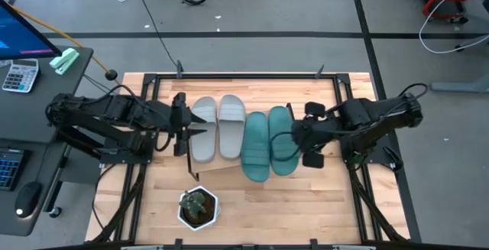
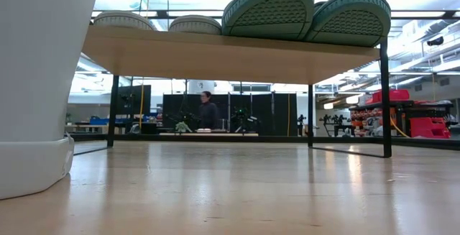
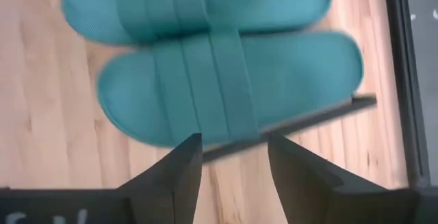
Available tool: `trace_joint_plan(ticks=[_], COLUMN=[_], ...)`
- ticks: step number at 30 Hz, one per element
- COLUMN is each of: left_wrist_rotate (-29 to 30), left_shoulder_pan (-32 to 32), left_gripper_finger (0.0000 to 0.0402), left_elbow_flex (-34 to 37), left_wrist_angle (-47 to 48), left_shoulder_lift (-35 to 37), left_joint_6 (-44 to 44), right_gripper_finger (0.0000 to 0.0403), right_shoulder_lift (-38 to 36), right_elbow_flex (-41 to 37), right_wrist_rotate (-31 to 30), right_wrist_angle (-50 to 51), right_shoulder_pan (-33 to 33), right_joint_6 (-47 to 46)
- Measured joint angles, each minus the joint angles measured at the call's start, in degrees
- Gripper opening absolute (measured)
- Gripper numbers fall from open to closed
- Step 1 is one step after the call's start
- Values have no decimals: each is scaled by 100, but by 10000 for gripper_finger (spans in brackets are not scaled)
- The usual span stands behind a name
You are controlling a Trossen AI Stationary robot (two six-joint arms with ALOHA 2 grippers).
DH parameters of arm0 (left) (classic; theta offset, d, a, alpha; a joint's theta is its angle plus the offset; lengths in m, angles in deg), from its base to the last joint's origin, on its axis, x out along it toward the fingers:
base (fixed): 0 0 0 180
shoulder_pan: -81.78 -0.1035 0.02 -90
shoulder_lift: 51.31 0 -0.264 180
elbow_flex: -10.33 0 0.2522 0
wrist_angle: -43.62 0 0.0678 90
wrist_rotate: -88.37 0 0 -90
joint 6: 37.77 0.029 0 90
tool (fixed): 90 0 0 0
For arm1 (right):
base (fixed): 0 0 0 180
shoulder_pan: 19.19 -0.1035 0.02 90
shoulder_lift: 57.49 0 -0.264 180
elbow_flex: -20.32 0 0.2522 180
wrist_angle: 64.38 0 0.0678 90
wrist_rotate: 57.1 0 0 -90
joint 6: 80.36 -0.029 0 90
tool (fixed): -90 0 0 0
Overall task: Pick and place slides into the shelf
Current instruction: Return to Home Position
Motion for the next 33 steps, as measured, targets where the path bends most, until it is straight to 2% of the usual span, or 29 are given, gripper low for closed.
trace_joint_plan(ticks=[6, 14, 17, 23, 24, 29, 33], left_wrist_rotate=[5, 480, 714, 875, 877, 987, 986], left_shoulder_pan=[-13, 42, 62, 116, 127, 145, 111], left_gripper_finger=[121, 108, 88, 17, 9, 10, 6], left_elbow_flex=[451, 1748, 2092, 2459, 2525, 2825, 3207], left_wrist_angle=[-364, -2413, -2898, -3043, -3044, -3572, -4179], left_shoulder_lift=[104, 616, 838, 1306, 1404, 1758, 2051], left_joint_6=[-343, -655, -524, -546, -546, -168, 306], right_gripper_finger=[173, 166, 135, 20, 11, 15, 6], right_shoulder_lift=[-1032, -2209, -2536, -2933, -2970, -3169, -3362], right_elbow_flex=[-1304, -2594, -2900, -3275, -3307, -3629, -3998], right_wrist_rotate=[2, 2, 0, -6, -6, -325, -554], right_wrist_angle=[-535, -1159, -1474, -1745, -1742, -1873, -2582], right_shoulder_pan=[-107, -193, -193, -178, -156, 132, 375], right_joint_6=[-466, -814, -783, -486, -434, -821, -1175])
